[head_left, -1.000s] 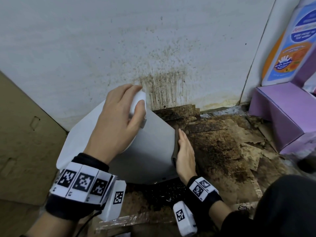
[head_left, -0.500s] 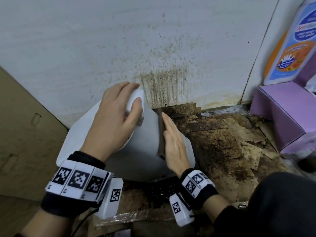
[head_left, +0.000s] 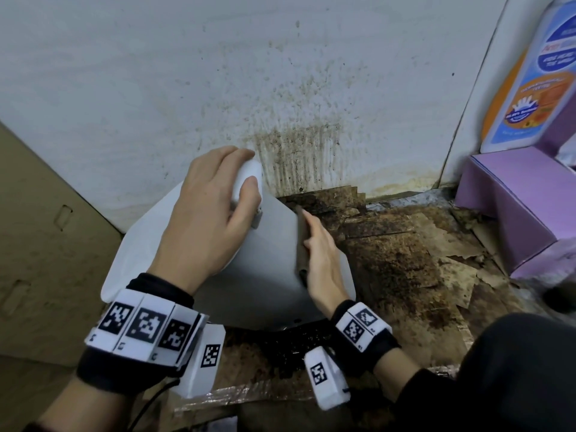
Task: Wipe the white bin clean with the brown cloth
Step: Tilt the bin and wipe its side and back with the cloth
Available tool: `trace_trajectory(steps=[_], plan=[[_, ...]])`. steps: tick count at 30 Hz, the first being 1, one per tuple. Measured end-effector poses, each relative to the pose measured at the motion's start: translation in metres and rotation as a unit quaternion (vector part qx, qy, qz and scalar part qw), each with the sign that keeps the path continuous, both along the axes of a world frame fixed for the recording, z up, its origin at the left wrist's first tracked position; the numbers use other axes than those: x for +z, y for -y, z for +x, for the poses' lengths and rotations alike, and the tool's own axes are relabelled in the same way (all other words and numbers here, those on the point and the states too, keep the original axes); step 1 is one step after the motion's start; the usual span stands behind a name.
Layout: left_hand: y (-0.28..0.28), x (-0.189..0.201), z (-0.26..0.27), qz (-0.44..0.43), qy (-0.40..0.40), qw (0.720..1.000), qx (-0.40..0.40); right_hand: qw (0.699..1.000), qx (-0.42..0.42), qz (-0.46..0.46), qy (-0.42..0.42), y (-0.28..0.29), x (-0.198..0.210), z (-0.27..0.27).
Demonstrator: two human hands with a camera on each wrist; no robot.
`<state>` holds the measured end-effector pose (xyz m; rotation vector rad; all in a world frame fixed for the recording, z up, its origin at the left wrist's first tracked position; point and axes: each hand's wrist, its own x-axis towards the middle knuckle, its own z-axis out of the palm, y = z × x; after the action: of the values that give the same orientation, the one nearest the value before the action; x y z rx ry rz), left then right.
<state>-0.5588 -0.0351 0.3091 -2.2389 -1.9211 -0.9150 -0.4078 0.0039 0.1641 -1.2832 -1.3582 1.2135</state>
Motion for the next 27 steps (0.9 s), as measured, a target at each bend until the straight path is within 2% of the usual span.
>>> trace_trajectory(steps=[3, 5, 7, 10, 13, 16, 19, 23, 27], plan=[[-0.003, -0.001, 0.008, -0.001, -0.006, 1.0, -0.007, 0.996, 0.041, 0.071, -0.037, 0.006, 0.042, -0.033], [-0.005, -0.001, 0.009, 0.0, -0.004, 1.0, -0.007, 0.993, 0.056, 0.102, -0.033, 0.011, 0.056, -0.04], [-0.005, -0.001, 0.006, 0.003, 0.002, 1.0, -0.007, 0.986, 0.064, 0.153, -0.003, 0.016, 0.052, -0.036], [-0.005, 0.0, 0.001, 0.006, 0.004, 1.0, -0.007, 0.976, 0.06, 0.205, 0.036, 0.013, 0.021, -0.022], [-0.003, 0.001, -0.008, 0.0, 0.015, 1.0, 0.0, 0.984, 0.036, 0.164, 0.064, 0.006, -0.025, 0.003], [-0.002, 0.002, -0.012, -0.003, 0.021, 1.0, 0.0, 0.993, -0.019, 0.076, 0.084, 0.005, -0.069, 0.031], [-0.001, 0.002, -0.008, -0.008, 0.02, 1.0, -0.006, 0.995, -0.048, -0.019, 0.082, 0.002, -0.09, 0.044], [-0.004, 0.002, -0.006, -0.003, 0.01, 1.0, -0.001, 0.992, -0.058, -0.057, 0.098, -0.002, -0.086, 0.04], [-0.004, 0.002, -0.007, -0.002, 0.008, 1.0, 0.006, 0.994, -0.067, -0.047, 0.077, 0.006, -0.048, 0.018]])
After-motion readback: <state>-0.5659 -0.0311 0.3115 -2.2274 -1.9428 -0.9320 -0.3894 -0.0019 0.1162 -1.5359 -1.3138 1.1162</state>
